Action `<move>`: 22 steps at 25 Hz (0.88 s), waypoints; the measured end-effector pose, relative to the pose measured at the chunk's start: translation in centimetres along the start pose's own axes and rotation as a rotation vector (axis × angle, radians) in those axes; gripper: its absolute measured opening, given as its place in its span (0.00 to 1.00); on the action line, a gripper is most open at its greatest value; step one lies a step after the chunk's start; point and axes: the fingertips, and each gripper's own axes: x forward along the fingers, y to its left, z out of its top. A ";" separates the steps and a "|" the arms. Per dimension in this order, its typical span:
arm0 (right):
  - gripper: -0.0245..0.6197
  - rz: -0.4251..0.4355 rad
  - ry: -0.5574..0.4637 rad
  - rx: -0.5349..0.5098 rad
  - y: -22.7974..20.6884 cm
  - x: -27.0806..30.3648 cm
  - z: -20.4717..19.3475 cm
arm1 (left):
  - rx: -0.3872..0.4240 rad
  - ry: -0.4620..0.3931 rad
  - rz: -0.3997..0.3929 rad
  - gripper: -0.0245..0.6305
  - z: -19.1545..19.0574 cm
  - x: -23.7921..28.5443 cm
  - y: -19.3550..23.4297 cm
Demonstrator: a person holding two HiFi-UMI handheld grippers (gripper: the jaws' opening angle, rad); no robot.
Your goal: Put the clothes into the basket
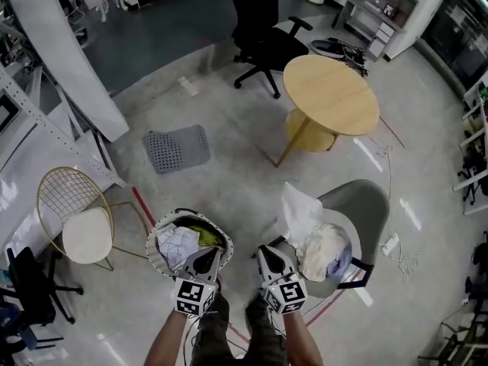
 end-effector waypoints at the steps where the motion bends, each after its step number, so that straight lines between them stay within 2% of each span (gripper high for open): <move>1: 0.10 -0.024 -0.006 0.002 -0.9 -1.0 0.2 | 0.007 0.004 -0.015 0.05 0.2 0.4 -0.9; 13: 0.10 -0.286 -0.055 0.047 -11.2 -11.5 -0.6 | 0.111 0.047 -0.215 0.05 1.2 6.4 -12.7; 22: 0.10 -0.453 -0.043 0.114 -18.2 -19.9 -5.5 | 0.195 0.110 -0.391 0.05 -2.0 11.5 -23.2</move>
